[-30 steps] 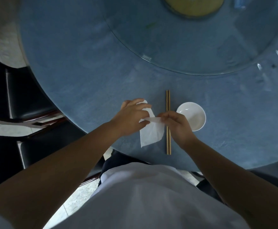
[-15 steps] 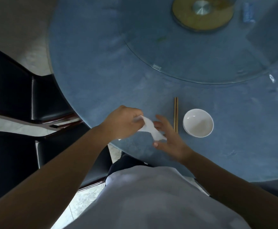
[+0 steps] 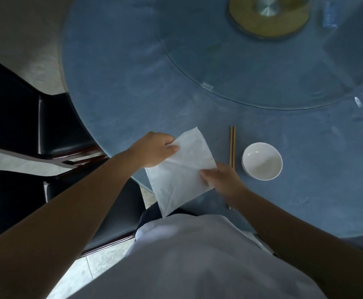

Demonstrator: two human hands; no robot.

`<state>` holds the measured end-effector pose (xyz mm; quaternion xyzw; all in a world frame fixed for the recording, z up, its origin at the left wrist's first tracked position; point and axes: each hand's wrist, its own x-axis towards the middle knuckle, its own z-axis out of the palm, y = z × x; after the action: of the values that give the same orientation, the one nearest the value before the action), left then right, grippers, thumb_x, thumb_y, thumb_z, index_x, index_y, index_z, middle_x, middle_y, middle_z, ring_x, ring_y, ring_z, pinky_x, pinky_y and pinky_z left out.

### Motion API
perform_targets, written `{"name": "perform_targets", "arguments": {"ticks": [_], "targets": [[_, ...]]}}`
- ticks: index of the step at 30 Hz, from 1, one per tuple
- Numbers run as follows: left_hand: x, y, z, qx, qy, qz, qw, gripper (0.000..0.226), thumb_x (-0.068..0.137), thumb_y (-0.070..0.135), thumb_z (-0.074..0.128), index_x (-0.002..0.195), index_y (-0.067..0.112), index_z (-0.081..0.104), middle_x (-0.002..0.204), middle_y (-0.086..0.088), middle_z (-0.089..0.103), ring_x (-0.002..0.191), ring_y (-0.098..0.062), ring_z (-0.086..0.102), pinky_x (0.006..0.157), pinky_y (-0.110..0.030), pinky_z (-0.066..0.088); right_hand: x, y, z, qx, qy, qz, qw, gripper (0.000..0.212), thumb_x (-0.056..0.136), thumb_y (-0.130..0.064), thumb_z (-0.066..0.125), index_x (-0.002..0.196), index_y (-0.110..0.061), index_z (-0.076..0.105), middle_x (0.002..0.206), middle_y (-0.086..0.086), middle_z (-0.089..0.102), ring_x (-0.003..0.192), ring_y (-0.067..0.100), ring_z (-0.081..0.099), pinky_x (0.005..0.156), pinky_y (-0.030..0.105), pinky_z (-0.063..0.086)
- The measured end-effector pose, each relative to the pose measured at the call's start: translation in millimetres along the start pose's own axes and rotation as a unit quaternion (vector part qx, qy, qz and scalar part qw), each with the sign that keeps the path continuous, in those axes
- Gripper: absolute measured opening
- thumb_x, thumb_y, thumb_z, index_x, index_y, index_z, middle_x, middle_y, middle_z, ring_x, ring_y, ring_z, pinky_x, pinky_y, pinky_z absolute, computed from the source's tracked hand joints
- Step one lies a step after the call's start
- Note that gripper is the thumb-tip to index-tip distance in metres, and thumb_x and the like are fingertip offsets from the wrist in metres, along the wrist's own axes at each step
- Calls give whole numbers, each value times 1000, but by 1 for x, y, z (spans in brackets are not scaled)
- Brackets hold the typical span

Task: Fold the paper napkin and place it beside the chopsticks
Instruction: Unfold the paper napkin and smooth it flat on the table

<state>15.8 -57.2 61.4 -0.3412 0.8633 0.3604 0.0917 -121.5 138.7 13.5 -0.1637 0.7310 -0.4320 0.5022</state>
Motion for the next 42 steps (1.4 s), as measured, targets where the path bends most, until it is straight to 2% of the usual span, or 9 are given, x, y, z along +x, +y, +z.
{"name": "perform_targets", "arguments": {"ticks": [5, 11, 16, 21, 24, 28, 32, 36, 42], "targets": [[33, -24, 8, 23, -6, -15, 1000, 45, 91, 46, 51, 59, 20, 33, 57, 5, 41, 49, -13, 37, 51, -29, 32, 19, 7, -5, -37, 0, 40, 999, 26, 79, -18, 64, 53, -13, 64, 47, -4, 56, 47, 13, 51, 51, 25, 40], [71, -43, 14, 30, -13, -5, 999, 43, 91, 47, 53, 60, 20, 39, 55, 5, 43, 50, -15, 40, 49, -27, 32, 47, 13, -4, -73, 31, 104, 991, 19, 83, -19, 67, 66, -10, 65, 50, -2, 63, 50, 13, 59, 50, 25, 46], [101, -48, 11, 20, -13, -17, 1000, 20, 88, 43, 59, 74, 28, 59, 66, 7, 58, 64, -17, 58, 60, -30, 46, 61, 16, -2, -148, 53, 131, 979, 24, 83, -26, 69, 64, -13, 62, 56, 3, 64, 58, 20, 67, 54, 29, 51], [123, -51, 9, 24, 5, -32, 999, 6, 84, 36, 56, 80, 35, 61, 79, 9, 65, 78, -20, 63, 72, -34, 53, 61, 7, 0, -256, 41, 134, 956, 36, 84, -43, 62, 65, -12, 62, 61, 7, 63, 62, 23, 66, 56, 34, 52], [125, -55, 14, 38, 47, -23, 998, 19, 87, 33, 57, 105, 30, 62, 106, 4, 66, 96, -23, 60, 82, -35, 50, 50, -3, -2, -428, 72, 53, 899, 39, 81, -60, 51, 68, -23, 49, 64, -7, 54, 58, 11, 52, 48, 25, 33], [93, -56, 35, 107, 143, 20, 984, 44, 84, 35, 53, 124, 18, 51, 125, -7, 56, 113, -30, 50, 90, -45, 42, 52, -14, 4, -512, 112, -129, 842, 43, 84, -50, 54, 116, -22, 48, 112, 1, 60, 102, 24, 57, 81, 39, 49], [45, -61, 75, 158, 122, 84, 976, 60, 82, 39, 51, 133, 11, 41, 141, -11, 45, 133, -28, 36, 103, -47, 36, 82, -17, 20, -573, 37, -264, 775, 54, 85, -39, 59, 132, -16, 43, 137, 8, 52, 124, 28, 48, 98, 45, 42], [27, -74, 99, 211, 93, 87, 969, 75, 85, 42, 53, 145, 0, 32, 155, -19, 28, 144, -31, 24, 116, -47, 21, 101, -3, 23, -629, -43, -314, 710, 62, 92, -41, 49, 143, -7, 39, 150, 13, 39, 140, 29, 33, 108, 48, 34], [21, -86, 97, 252, 63, 49, 964, 103, 77, 75, 40, 150, 6, 17, 160, -16, 14, 147, -29, 7, 118, -47, 4, 111, 2, 9, -648, -43, -264, 713, 96, 80, -70, 45, 149, -7, 22, 158, 12, 25, 145, 26, 19, 111, 52, 23]]}}
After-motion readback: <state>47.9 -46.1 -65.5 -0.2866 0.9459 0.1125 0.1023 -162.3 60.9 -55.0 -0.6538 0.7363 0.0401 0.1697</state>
